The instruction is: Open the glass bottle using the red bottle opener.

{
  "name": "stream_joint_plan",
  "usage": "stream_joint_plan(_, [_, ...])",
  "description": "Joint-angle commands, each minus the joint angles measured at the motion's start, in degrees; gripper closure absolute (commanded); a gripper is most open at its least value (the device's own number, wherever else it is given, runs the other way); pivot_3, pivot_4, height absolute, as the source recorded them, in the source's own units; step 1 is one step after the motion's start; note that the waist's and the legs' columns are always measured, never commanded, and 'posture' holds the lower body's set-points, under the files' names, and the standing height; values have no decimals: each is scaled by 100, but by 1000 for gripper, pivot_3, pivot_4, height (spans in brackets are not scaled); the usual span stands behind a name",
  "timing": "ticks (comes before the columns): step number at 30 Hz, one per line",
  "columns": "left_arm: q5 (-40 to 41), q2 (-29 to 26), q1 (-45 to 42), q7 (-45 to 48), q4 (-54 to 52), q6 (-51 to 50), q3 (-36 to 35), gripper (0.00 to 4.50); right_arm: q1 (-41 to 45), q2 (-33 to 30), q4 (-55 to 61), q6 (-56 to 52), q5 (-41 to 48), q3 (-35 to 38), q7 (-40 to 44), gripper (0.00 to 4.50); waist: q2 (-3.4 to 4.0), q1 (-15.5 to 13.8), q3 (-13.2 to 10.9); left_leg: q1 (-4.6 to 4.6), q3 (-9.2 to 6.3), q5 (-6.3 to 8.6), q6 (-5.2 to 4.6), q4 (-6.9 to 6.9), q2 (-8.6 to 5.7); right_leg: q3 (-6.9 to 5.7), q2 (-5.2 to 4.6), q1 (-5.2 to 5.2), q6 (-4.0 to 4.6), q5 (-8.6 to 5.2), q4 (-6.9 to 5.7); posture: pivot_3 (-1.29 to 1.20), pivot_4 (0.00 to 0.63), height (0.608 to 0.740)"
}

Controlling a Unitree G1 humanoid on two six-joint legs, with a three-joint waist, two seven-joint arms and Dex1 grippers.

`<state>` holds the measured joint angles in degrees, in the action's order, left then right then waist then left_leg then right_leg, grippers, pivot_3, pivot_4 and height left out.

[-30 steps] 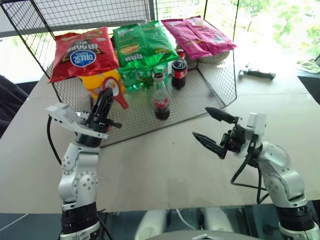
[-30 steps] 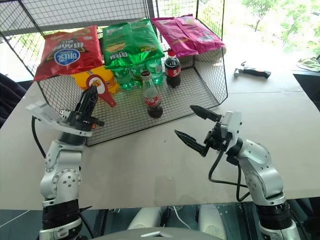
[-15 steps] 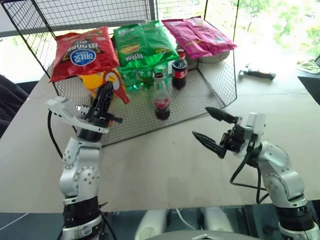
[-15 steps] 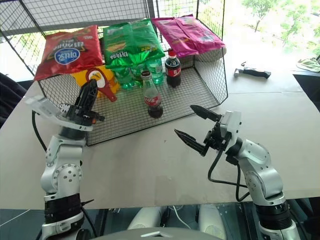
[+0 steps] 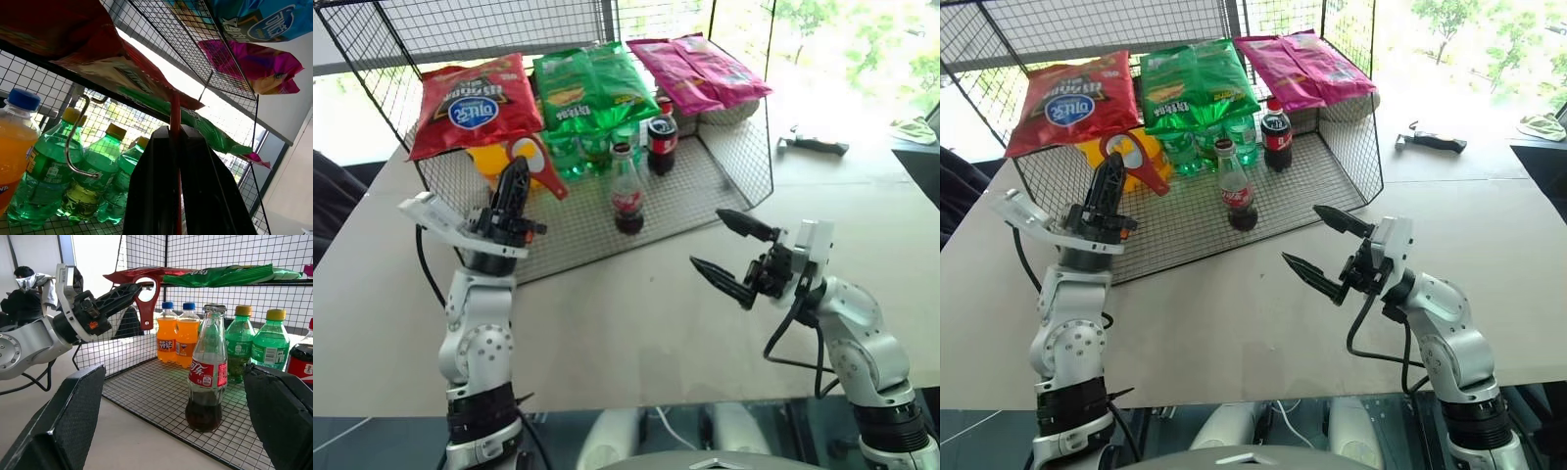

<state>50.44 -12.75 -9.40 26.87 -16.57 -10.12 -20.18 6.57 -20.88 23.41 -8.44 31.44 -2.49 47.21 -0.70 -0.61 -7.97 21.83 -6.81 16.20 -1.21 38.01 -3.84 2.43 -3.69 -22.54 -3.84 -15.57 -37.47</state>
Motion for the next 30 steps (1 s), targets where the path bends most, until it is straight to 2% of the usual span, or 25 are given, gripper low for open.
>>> stream_joint_plan(1, [187, -123, 152, 297, -348, -243, 207, 4484, 75, 3, 95, 124, 6, 21, 23, 0, 0, 1, 0, 0, 0, 0, 0, 3, 0, 0, 0, 0, 0, 0, -4, 0, 150, 740])
stream_joint_plan(5, [330, -223, 352, 604, -449, -545, 460, 4484, 84, -40, 137, 14, 36, -20, 45, 0, 0, -2, 0, -1, 0, 0, 0, 8, 0, 1, 0, 0, 0, 0, -11, 0, 150, 740])
stream_joint_plan(9, [709, -259, 465, 855, -567, -914, 610, 4484, 157, -226, 324, -686, 223, -155, -92, 0, 0, 2, 0, 0, 0, 0, 0, 8, 0, 2, -2, 0, 1, 0, -11, 0, 150, 740])
stream_joint_plan(13, [1222, -325, 498, 1067, -615, -1343, 667, 4484, 336, -438, 501, -1544, 480, -337, -192, 0, 0, 0, 0, 0, -1, 0, 0, 8, 1, 2, -8, 0, 1, -1, -11, 0, 150, 740])
stream_joint_plan(16, [1539, -376, 379, 1320, -493, -1737, 857, 4484, 611, -497, 600, -2682, 827, -503, -620, 0, 0, 6, 0, 0, -1, 0, 0, 8, 2, 3, -8, -1, 1, -1, -12, 0, 150, 740])
stream_joint_plan(19, [1665, -337, 191, 1488, -329, -1978, 1035, 4484, 933, -702, 648, -3542, 1196, -669, -579, 0, 0, -17, 0, 2, -3, 1, -1, 10, -1, -1, -10, 0, 1, -1, -10, 0, 150, 740])
stream_joint_plan(24, [1567, -169, 13, 1680, -105, -2107, 1251, 4484, 1512, -628, 427, -4665, 1630, -748, -863, 0, 0, 2, 0, 3, -3, 1, -1, 11, -1, -1, -11, 0, 1, -1, -8, 0, 150, 740])
stream_joint_plan(30, [1496, -53, 83, 1814, -67, -2165, 1356, 4484, 2039, -139, 132, -5624, 2625, -462, -1140, 0, 0, 60, 0, 5, -5, 1, -1, 7, 1, 0, -11, -3, 2, -1, -6, 0, 150, 740])
